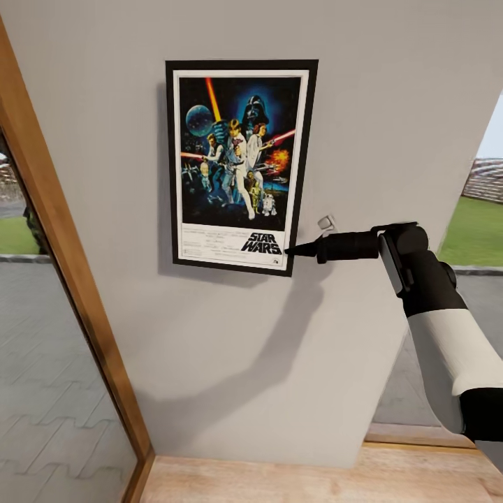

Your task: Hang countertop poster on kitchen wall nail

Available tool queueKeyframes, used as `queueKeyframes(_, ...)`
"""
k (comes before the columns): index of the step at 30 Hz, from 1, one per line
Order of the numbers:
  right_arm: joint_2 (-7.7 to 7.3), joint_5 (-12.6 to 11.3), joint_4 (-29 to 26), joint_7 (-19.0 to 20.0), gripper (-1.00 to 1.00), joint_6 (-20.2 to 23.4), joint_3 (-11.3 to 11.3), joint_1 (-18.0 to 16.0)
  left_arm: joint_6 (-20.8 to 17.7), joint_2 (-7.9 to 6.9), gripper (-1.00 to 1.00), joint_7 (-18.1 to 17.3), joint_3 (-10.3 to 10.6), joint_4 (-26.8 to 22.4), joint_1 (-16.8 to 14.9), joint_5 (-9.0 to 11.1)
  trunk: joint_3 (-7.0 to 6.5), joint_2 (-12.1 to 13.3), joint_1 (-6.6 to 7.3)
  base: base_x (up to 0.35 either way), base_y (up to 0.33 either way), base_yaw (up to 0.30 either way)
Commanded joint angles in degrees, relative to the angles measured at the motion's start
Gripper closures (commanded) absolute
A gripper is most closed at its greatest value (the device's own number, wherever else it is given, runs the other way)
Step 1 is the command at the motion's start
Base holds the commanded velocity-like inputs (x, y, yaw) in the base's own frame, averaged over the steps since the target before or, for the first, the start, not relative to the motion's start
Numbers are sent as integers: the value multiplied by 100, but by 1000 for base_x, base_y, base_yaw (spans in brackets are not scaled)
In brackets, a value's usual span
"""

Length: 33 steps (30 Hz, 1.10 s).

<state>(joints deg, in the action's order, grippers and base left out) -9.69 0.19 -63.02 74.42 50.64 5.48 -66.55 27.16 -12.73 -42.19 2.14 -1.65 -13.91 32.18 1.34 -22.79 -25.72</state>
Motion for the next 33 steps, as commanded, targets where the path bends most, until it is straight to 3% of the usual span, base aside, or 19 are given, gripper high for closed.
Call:
queueKeyframes(1, -3, -2, -1, 20, 100, 52, 6, -7, 26, -6, -100, -17, 23, 7, -6, 25, 14, -13, -6, 232, 0, 0)
queueKeyframes(33, -6, 6, 13, -5, 100, 43, 6, 2, 34, -9, -100, -9, 23, 5, 2, 33, 14, -13, -6, 20, 0, 0)
